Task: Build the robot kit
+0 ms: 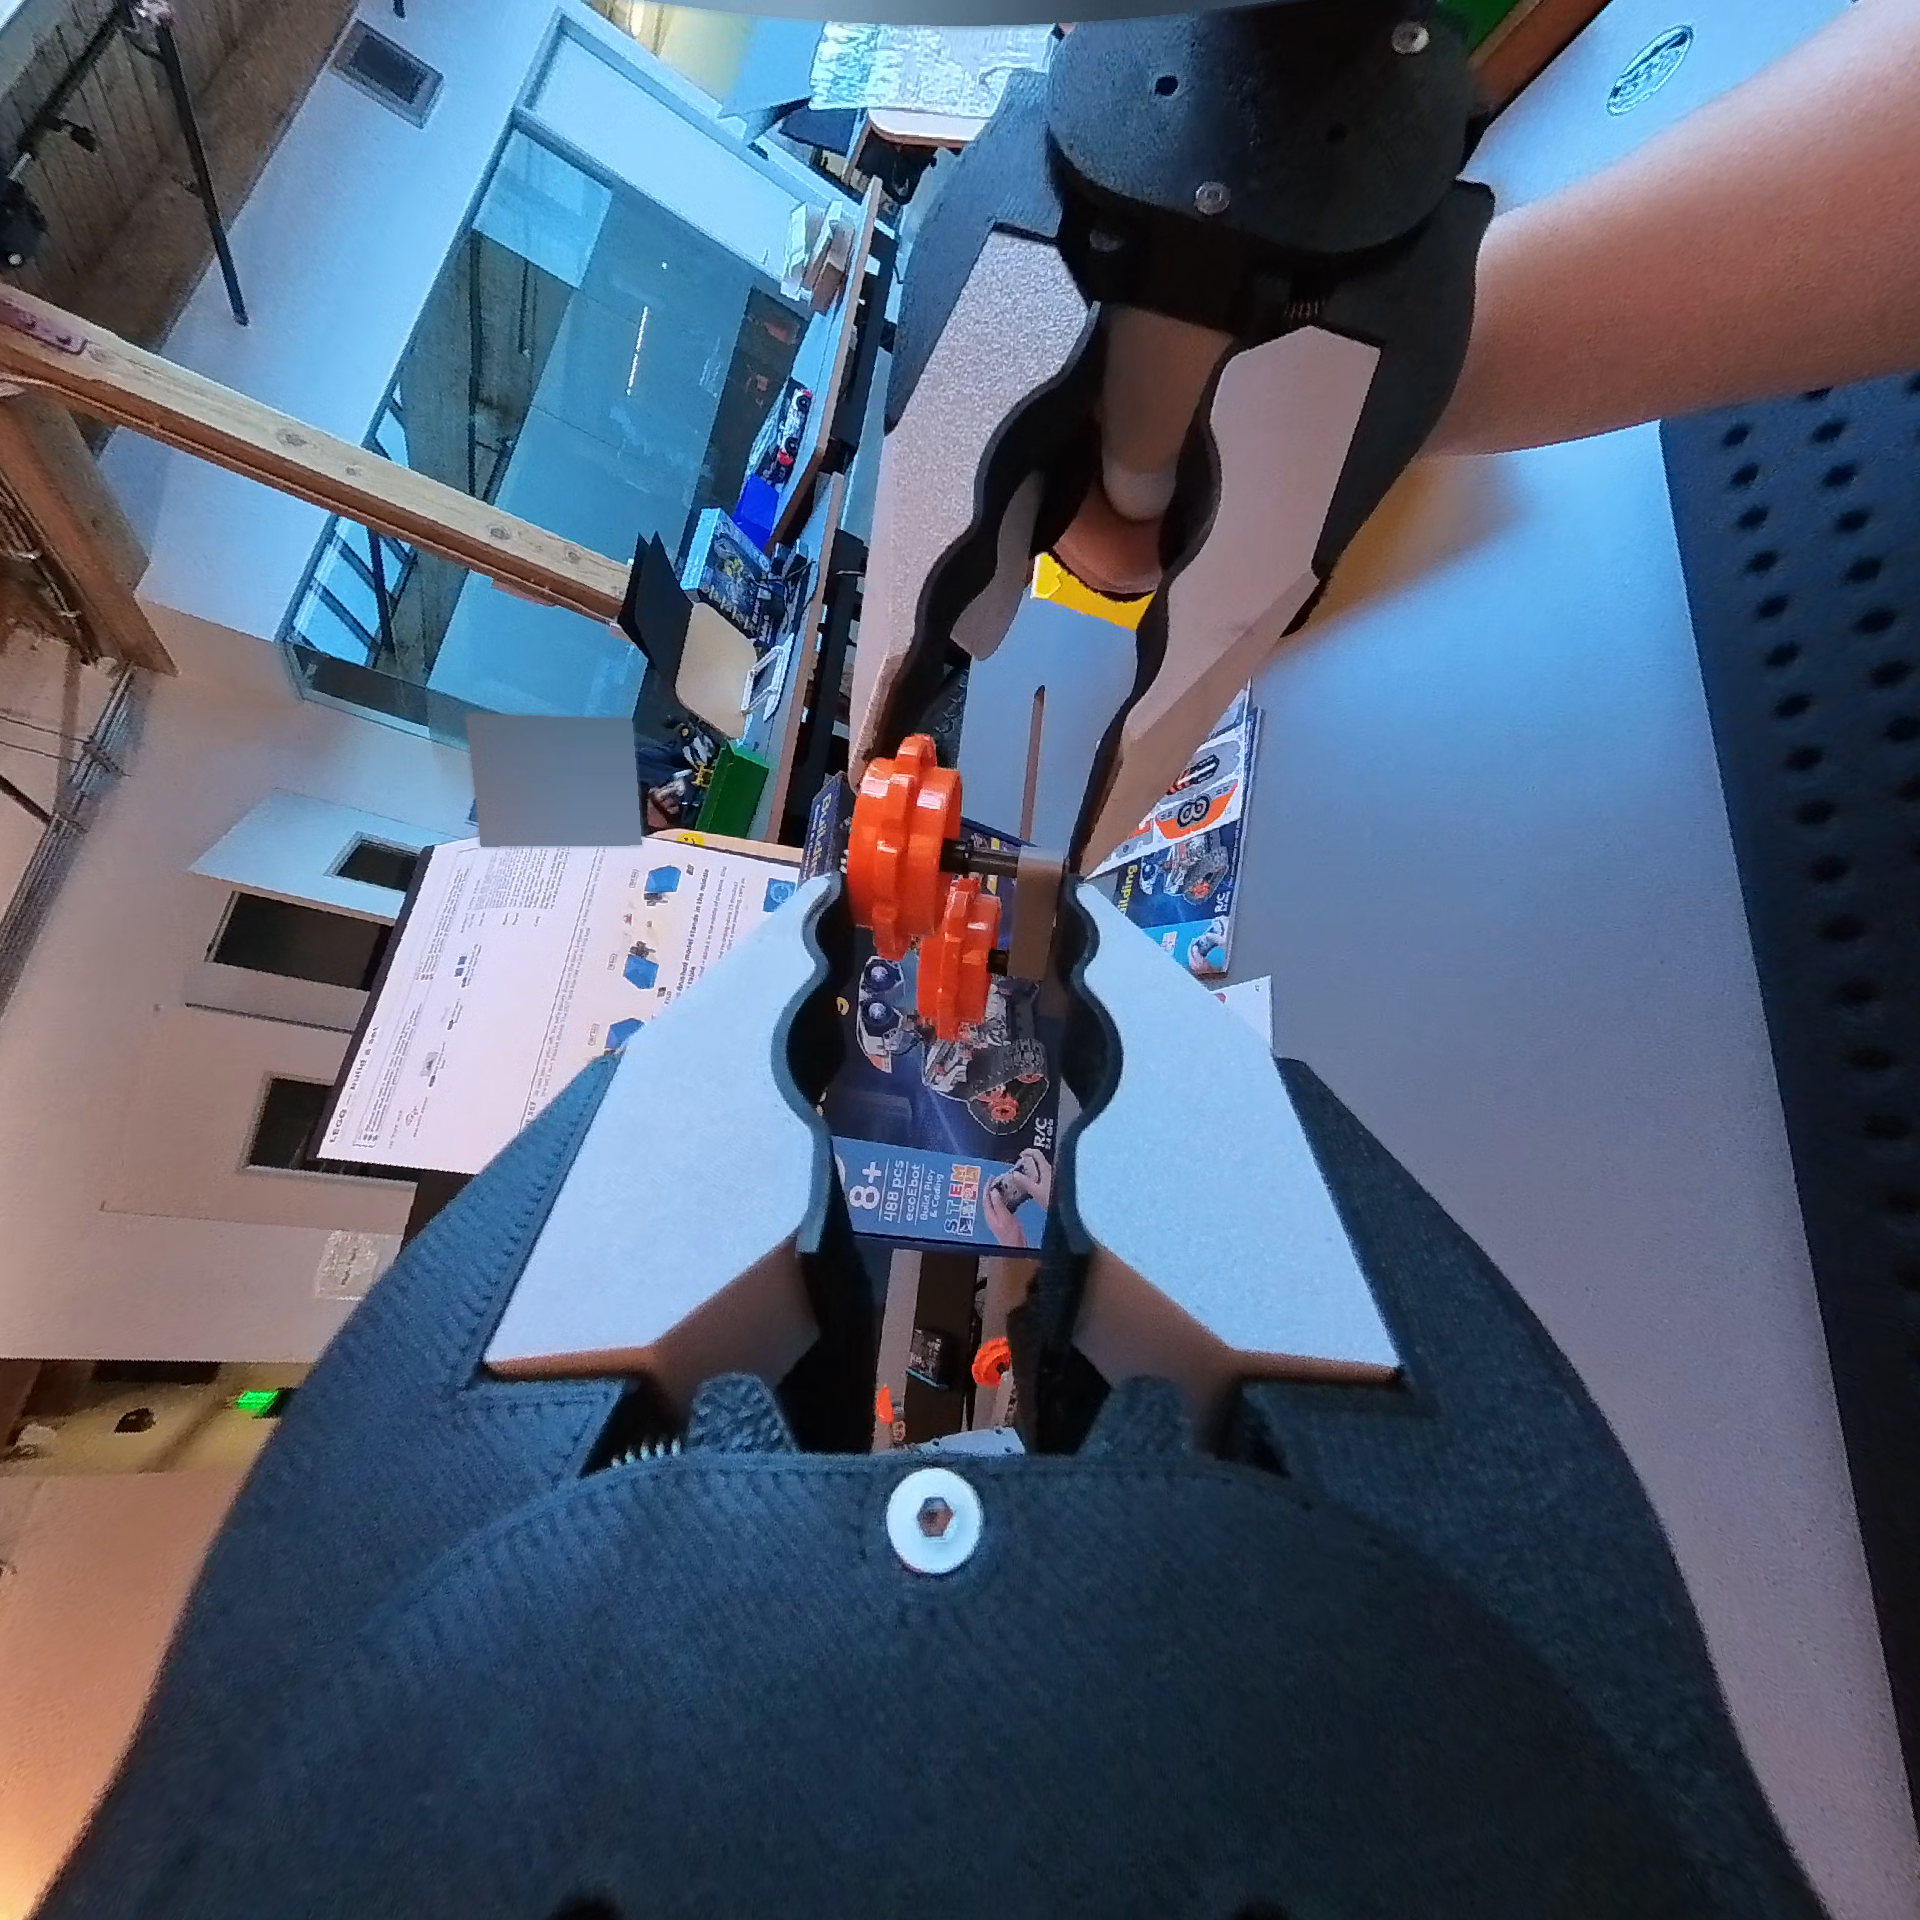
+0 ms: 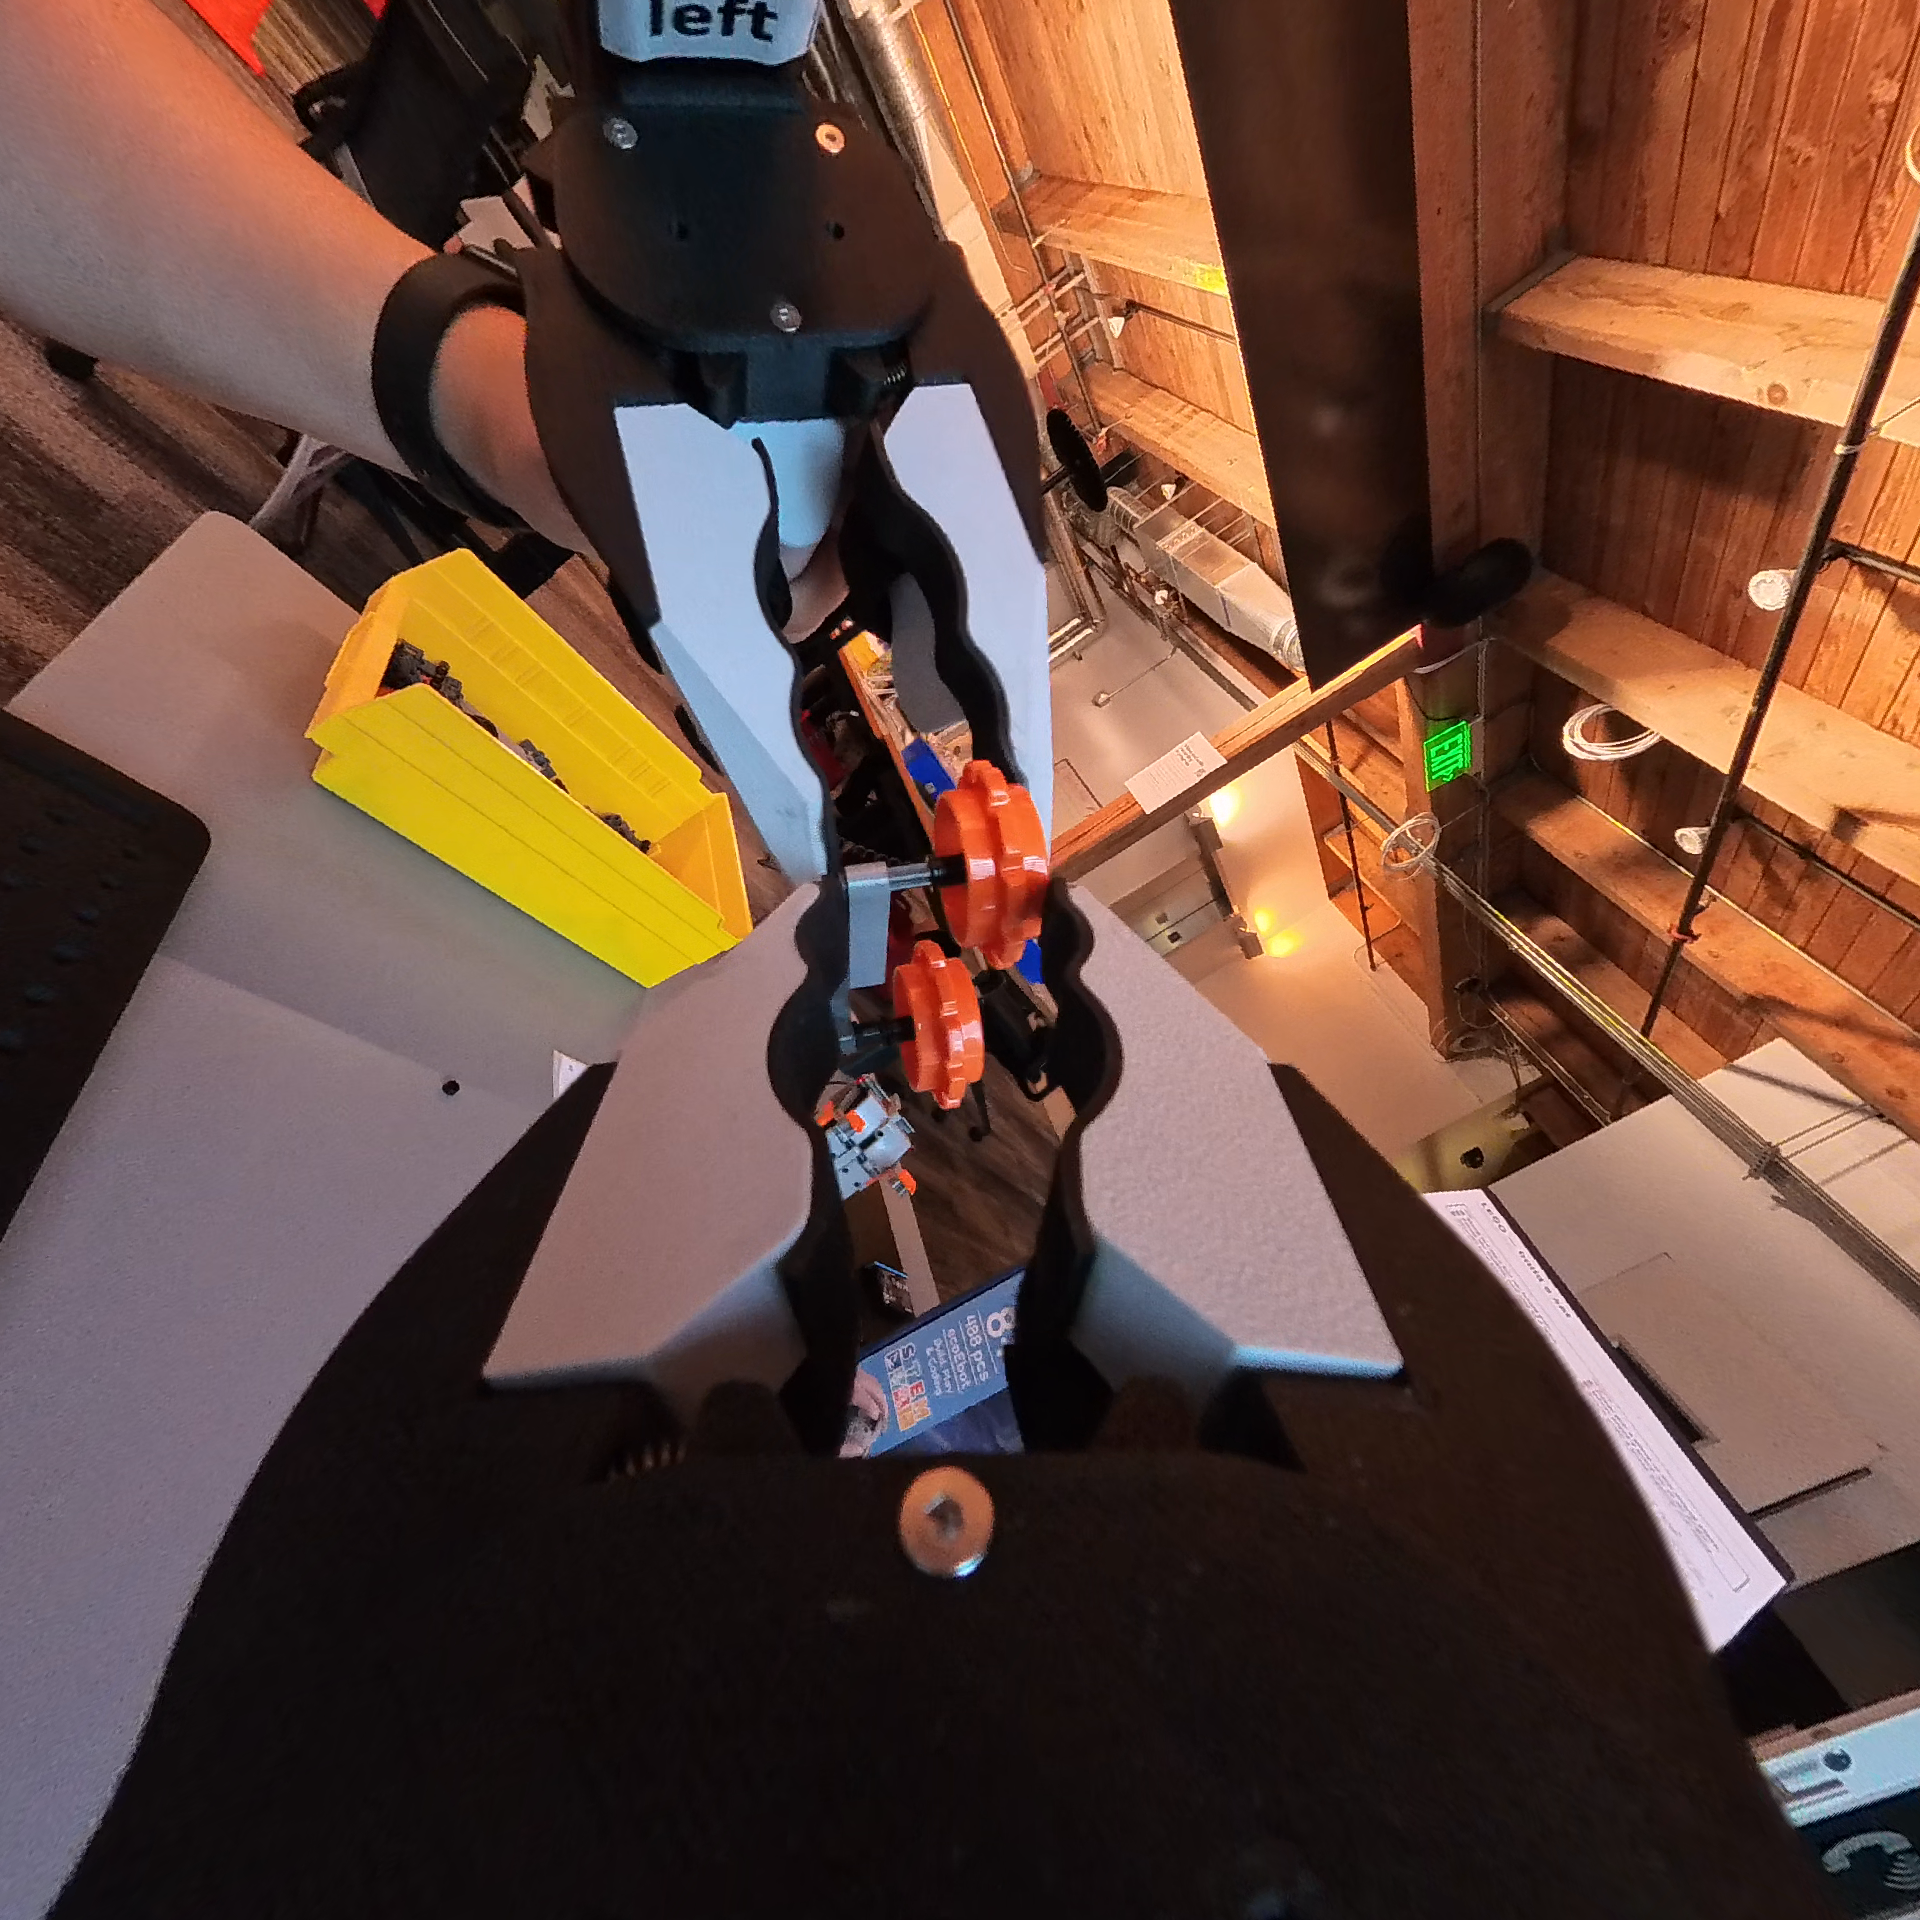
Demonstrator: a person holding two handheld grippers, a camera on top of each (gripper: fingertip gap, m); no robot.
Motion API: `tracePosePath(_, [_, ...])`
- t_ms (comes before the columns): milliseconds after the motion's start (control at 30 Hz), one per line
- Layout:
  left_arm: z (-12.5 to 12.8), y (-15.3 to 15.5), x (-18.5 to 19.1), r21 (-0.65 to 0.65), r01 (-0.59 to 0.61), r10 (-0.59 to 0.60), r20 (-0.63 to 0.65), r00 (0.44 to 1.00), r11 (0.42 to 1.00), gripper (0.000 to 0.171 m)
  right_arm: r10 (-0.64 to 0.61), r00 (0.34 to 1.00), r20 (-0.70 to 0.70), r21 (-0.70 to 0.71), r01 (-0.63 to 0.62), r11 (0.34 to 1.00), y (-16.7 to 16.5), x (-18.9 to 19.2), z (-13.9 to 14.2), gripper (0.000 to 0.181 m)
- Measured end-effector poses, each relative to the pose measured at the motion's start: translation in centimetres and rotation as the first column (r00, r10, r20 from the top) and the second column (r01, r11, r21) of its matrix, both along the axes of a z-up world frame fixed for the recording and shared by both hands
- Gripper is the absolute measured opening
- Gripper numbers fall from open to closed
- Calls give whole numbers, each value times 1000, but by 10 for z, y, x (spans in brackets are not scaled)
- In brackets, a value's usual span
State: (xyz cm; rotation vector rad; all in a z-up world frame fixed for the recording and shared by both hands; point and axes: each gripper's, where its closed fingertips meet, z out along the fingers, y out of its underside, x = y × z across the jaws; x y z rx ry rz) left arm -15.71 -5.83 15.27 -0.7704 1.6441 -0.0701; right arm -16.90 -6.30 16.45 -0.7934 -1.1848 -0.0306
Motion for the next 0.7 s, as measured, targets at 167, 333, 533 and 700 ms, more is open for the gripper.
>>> tracePosePath(167, [1, -2, 1, 3, 2, -2, 3, 1000, 1000, 35, 5, 1000, -7, 4, -5, 1000, -1, 1, 1, 36])
tracePosePath(333, [2, -2, -1, 112, 7, -6, -8, 1000, 994, 35, 11, 1000, 0, 18, -11, 1000, -1, -2, 0, 37])
tracePosePath(533, [-8, -6, -5, 247, 8, 9, -66, 998, 969, 35, -48, 988, 145, 74, 37, 997, -4, -8, -10, 39])
tracePosePath(700, [-8, -11, -5, 355, 17, 12, -82, 997, 935, 24, -65, 980, 188, 46, 58, 997, -3, -12, -16, 41])
